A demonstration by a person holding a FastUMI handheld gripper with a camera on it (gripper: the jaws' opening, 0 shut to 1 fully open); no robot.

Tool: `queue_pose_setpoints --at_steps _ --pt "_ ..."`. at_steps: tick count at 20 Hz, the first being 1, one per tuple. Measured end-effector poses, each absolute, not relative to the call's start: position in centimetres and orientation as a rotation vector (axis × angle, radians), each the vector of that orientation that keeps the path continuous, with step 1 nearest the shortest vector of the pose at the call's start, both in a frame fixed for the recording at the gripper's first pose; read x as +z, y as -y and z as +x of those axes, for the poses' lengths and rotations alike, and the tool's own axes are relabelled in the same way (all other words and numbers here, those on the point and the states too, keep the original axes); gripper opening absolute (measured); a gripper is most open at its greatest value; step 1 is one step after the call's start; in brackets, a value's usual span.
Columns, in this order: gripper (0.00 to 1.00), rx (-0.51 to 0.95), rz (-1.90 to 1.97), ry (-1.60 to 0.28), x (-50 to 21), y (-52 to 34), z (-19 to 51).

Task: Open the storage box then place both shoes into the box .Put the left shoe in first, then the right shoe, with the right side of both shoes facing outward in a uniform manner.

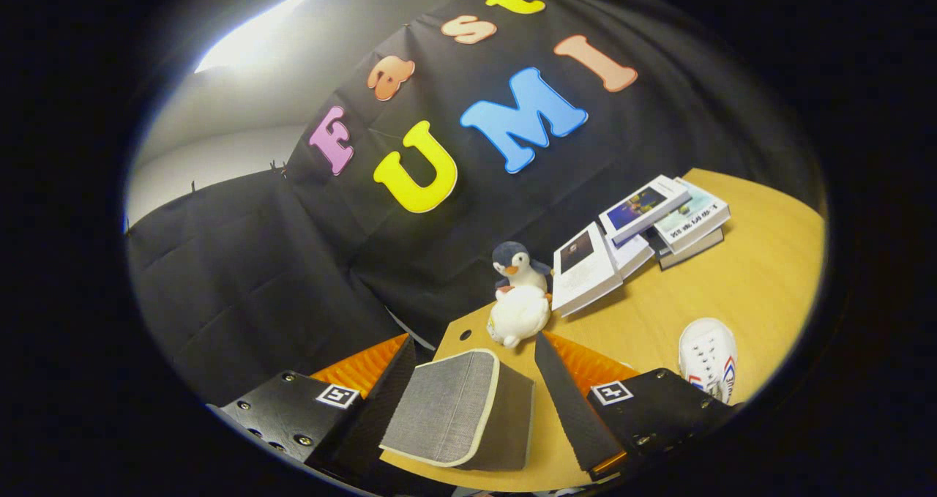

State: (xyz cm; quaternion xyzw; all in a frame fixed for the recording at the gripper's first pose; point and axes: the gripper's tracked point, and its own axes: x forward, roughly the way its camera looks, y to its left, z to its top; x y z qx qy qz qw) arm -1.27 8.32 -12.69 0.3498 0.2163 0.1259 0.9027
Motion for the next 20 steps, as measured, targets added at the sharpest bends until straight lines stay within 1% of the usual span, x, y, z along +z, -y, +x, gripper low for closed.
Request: queue_pose_setpoints --at_steps 10,18,19,20 --pt "0.99 0.336 0.962 -0.7 -19.0 -12.9 -3.8" --pt "0.99 0.376 1.057 -0.846 -22.7 -16.8 -5.2" --pt "0.95 0.375 1.069 -0.861 -23.2 -17.2 -5.4" --pt "0.95 0.375 1.081 -0.875 -23.7 -17.5 -5.4"
